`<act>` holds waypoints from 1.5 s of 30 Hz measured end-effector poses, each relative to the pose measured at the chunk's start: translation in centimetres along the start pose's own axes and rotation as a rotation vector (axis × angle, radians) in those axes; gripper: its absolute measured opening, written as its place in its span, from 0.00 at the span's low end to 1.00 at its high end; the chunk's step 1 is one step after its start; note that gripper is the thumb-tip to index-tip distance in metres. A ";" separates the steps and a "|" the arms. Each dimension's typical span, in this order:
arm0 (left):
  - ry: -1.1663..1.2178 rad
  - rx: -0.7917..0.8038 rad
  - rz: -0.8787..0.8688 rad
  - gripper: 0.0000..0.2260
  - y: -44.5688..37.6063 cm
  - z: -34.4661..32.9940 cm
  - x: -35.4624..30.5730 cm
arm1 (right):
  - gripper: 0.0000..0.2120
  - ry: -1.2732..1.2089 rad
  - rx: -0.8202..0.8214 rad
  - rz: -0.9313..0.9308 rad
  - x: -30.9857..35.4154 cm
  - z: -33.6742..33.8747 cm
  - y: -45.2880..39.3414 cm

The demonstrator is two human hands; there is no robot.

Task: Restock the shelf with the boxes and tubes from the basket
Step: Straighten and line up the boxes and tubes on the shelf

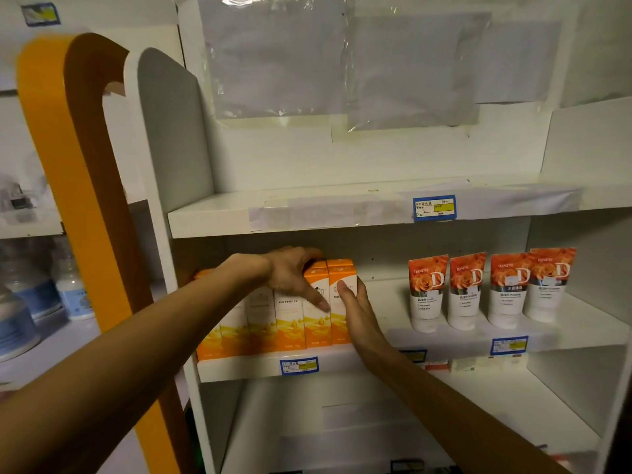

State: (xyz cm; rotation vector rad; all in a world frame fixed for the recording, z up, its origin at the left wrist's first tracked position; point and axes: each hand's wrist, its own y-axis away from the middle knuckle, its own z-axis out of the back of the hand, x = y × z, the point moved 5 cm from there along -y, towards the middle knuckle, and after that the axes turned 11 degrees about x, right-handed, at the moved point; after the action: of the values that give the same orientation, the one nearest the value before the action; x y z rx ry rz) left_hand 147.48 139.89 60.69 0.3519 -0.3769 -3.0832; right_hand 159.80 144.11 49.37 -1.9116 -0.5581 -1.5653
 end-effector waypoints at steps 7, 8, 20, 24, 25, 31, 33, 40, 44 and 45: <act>0.033 -0.071 -0.018 0.35 -0.9 0.0 -0.8 | 0.20 -0.036 0.011 -0.024 -0.5 0.3 -0.1; 0.032 -0.074 -0.013 0.34 -0.9 0.0 -0.8 | 0.22 -0.035 0.018 -0.031 -0.5 0.3 -0.1; -0.106 -0.050 0.063 0.39 -0.2 -0.7 -1.5 | 0.24 0.272 0.053 -0.103 1.3 3.3 2.4; -0.292 -0.099 0.110 0.48 0.2 -1.1 -2.4 | 0.25 0.448 0.043 -0.043 3.1 4.2 4.7; -0.304 -0.115 0.108 0.49 0.3 -1.0 -2.9 | 0.25 0.494 0.045 -0.017 3.6 4.4 5.1; -0.393 -0.186 0.049 0.46 0.6 -0.6 -5.9 | 0.24 0.804 0.005 0.173 7.7 6.9 7.2; -0.404 -0.220 0.016 0.45 0.5 -0.6 -7.1 | 0.24 0.975 -0.047 0.258 9.6 8.5 8.1; -0.309 -0.275 -0.071 0.41 -1.7 -0.4 -12.6 | 0.29 1.484 -0.156 0.257 13.4 16.6 8.0; -0.269 -0.272 -0.065 0.41 -3.9 -0.7 -15.4 | 0.40 1.650 -0.094 0.060 14.2 19.1 7.0; -0.255 -0.259 -0.053 0.40 -4.5 -0.8 -15.8 | 0.44 1.684 -0.074 0.026 14.2 19.4 6.7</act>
State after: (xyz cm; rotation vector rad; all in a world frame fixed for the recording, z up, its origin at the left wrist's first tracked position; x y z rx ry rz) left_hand 163.13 144.73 62.30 -0.0394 0.0332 -3.1795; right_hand 181.29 151.69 59.58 -0.1344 0.2889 -2.4284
